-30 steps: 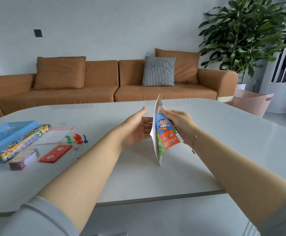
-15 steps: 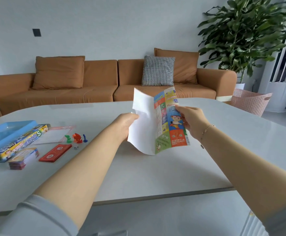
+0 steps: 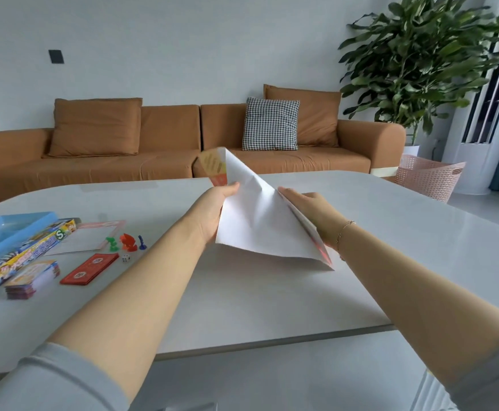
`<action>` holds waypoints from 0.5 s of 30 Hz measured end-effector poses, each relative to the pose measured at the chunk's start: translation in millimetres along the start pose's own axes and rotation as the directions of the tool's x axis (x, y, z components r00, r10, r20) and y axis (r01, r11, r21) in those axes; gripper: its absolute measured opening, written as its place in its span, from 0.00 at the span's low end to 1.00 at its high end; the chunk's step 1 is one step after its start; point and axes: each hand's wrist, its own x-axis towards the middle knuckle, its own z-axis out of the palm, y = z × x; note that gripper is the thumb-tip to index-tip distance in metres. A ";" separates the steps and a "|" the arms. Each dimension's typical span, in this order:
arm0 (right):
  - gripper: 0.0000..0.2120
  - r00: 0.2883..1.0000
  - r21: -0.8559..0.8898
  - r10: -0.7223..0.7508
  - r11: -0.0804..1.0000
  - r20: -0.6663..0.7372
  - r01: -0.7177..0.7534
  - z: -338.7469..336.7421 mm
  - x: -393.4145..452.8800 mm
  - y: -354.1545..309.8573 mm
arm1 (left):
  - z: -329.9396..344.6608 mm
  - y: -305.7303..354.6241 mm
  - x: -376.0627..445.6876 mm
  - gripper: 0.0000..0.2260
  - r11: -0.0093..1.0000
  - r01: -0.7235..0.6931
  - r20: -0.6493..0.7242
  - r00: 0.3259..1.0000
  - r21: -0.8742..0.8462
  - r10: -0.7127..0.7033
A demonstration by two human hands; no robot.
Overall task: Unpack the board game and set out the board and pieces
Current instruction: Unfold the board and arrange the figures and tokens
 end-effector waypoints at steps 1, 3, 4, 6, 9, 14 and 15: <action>0.22 0.999 0.036 0.027 0.999 0.025 -0.028 -0.2 -2.8 -1.6 | 1.5 -0.4 -0.4 0.13 1.000 -0.005 0.014 1.000 -0.011 0.005; 0.22 0.997 0.083 0.054 0.995 0.060 -0.059 -1.9 -5.3 -2.8 | 3.8 -1.3 0.2 0.13 1.000 -0.008 0.042 0.999 -0.023 0.009; 0.21 0.997 0.090 0.055 0.994 0.058 -0.060 -2.4 -4.9 -3.0 | 4.2 -1.8 0.6 0.13 1.000 -0.009 0.044 0.999 -0.021 0.010; 0.18 0.999 0.092 0.047 0.995 0.016 -0.049 -2.5 -3.6 -2.6 | 4.3 -2.7 0.0 0.11 1.000 -0.015 0.037 0.999 0.005 0.014; 0.06 0.998 0.141 -0.015 0.990 -0.068 0.024 -4.5 -0.7 -1.1 | 3.2 -3.0 -2.0 0.10 0.999 -0.025 0.047 0.999 0.042 0.023; 0.04 0.969 0.174 -0.102 0.974 -0.223 0.142 -21.9 12.4 10.4 | -3.5 4.5 -5.1 0.13 0.986 -0.125 -0.047 0.990 0.108 0.130; 0.06 0.957 0.171 -0.091 0.975 -0.277 0.143 -25.1 13.7 14.3 | -5.6 5.7 -5.7 0.13 0.985 -0.143 -0.072 0.986 0.100 0.150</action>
